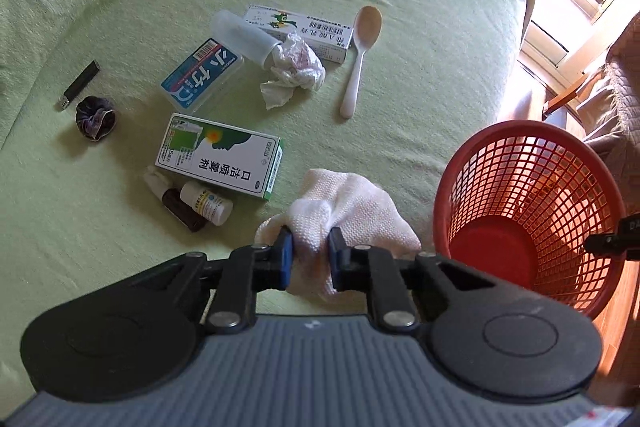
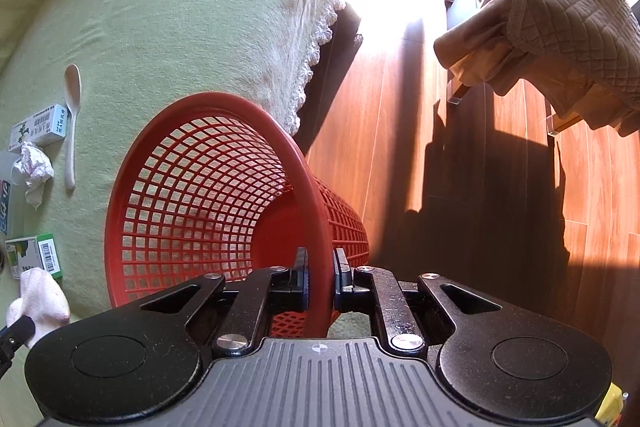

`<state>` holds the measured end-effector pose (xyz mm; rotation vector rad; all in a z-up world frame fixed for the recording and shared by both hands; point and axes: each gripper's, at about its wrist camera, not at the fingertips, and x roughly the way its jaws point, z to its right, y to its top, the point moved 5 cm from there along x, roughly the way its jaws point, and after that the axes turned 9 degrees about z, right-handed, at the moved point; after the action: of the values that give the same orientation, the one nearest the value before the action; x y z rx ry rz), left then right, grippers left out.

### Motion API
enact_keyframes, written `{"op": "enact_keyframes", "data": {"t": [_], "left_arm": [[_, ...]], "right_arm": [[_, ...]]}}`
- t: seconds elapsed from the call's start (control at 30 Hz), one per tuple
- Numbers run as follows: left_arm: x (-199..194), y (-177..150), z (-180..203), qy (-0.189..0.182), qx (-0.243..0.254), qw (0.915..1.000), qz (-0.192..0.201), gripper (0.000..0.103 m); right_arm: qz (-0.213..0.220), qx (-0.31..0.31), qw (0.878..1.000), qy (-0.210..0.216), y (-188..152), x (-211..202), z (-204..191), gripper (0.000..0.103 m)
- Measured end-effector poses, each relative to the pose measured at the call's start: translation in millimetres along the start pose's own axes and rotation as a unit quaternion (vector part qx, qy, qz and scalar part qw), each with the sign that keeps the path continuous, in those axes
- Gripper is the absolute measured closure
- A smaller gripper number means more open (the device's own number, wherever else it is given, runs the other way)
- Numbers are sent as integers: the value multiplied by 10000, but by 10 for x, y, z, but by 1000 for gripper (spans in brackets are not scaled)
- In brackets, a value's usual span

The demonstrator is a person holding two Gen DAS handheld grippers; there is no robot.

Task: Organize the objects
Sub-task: 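Grasp the white towel with the left gripper while the right holds the basket, then drop the white towel into the red basket with the left gripper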

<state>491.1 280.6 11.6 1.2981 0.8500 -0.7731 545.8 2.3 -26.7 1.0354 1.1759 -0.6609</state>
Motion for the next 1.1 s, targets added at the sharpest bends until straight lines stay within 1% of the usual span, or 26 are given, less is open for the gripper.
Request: {"op": "enact_keyframes", "data": {"t": [0.1,0.2,0.27,0.47,0.8,0.97,1.07,1.1], "left_arm": [[-85,94,66,-213,48,9998,21,89],[-115,174,176,-472,133,9988,-6,89],[-113,216,257,-580,220,9981,-26,89],[-49,287,532,-901,492,9945,-218,89],[136,259,969,-1221,807,9873,-613,89],[247,232,1159,-1317,799,9848,-805,88],[295,229,1251,-1368,782,9835,-889,84],[300,237,1291,-1389,757,9832,-907,81]], "right_arm": [[10,26,10000,-23,31,-30,-42,95],[45,41,10000,-53,40,-66,-75,95],[66,49,9999,-106,34,-65,-86,95],[103,72,9997,-199,31,-80,-105,95],[146,31,9996,-221,17,-78,-133,95],[164,-23,9997,-195,-1,-80,-146,95],[161,-35,9997,-179,-8,-81,-149,95],[160,-32,9997,-173,-13,-78,-150,95]]}}
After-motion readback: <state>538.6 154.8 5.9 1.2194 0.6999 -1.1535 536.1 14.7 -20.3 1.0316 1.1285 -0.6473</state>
